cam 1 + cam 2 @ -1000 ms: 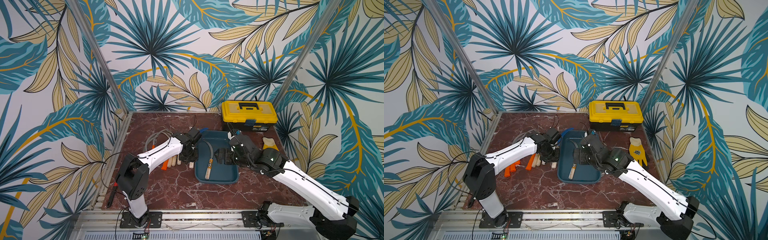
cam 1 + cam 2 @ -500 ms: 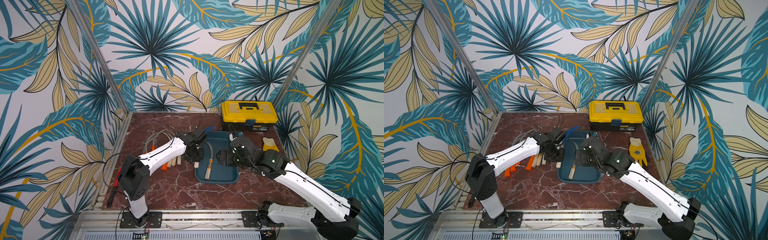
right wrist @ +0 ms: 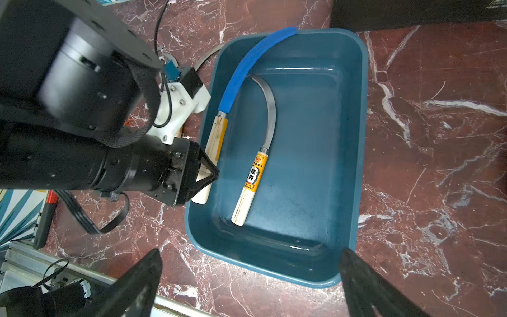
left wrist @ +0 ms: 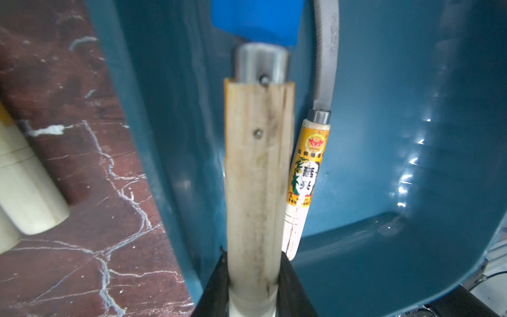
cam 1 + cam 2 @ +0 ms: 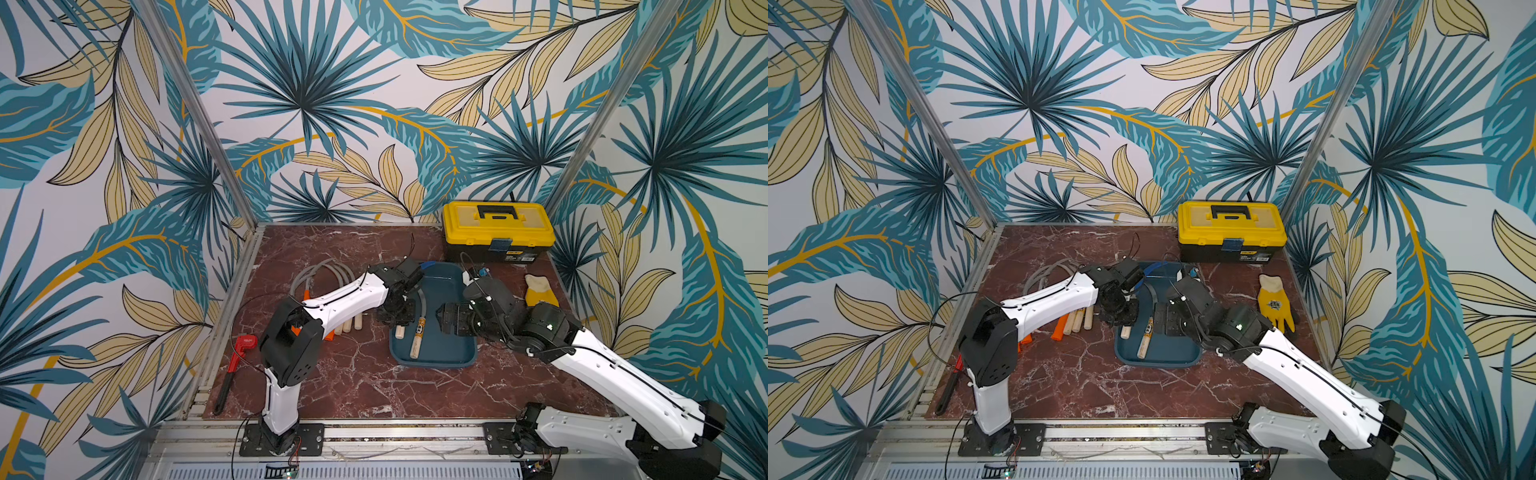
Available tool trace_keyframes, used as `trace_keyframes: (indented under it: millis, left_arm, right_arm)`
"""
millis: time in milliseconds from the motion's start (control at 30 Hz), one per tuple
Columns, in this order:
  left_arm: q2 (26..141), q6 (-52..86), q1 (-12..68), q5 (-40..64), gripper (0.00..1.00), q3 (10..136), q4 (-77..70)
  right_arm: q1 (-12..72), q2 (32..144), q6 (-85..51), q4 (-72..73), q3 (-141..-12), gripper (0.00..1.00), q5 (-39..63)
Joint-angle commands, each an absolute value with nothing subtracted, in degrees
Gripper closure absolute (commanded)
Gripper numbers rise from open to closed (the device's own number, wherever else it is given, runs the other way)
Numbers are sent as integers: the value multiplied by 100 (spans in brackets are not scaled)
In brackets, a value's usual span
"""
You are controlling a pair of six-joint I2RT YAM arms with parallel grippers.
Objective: Put small sickles into storage boxes
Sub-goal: Place the sickle in the storage box.
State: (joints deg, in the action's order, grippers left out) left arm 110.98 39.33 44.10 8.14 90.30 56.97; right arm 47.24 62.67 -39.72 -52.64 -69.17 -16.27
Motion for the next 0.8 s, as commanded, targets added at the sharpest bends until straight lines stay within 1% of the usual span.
trace_keyframes:
  millis: [0, 400, 533, 700, 767]
  left_arm:
    - [11302, 3857, 4443, 887, 100, 9286, 5687]
    - [11980, 3693, 4449, 941, 100, 9510, 5687]
    - [12139, 3580, 4454, 997, 91, 9532, 5691]
    - [12130, 3524, 4454, 991, 71, 9545, 5689]
    - [12083, 3516, 4453, 1005, 64, 9575, 5691]
  right_arm:
    - [4713, 6191, -4049, -5418, -6778, 0, -1765]
    - [4711, 6229, -3964, -5447, -6749, 0, -1857]
    - [4706, 6250, -3951, -5445, -6750, 0, -1896]
    - [4709, 6267, -3925, -5427, -6749, 1, -1912]
    - [4708, 6267, -3921, -5423, -6742, 1, -1903]
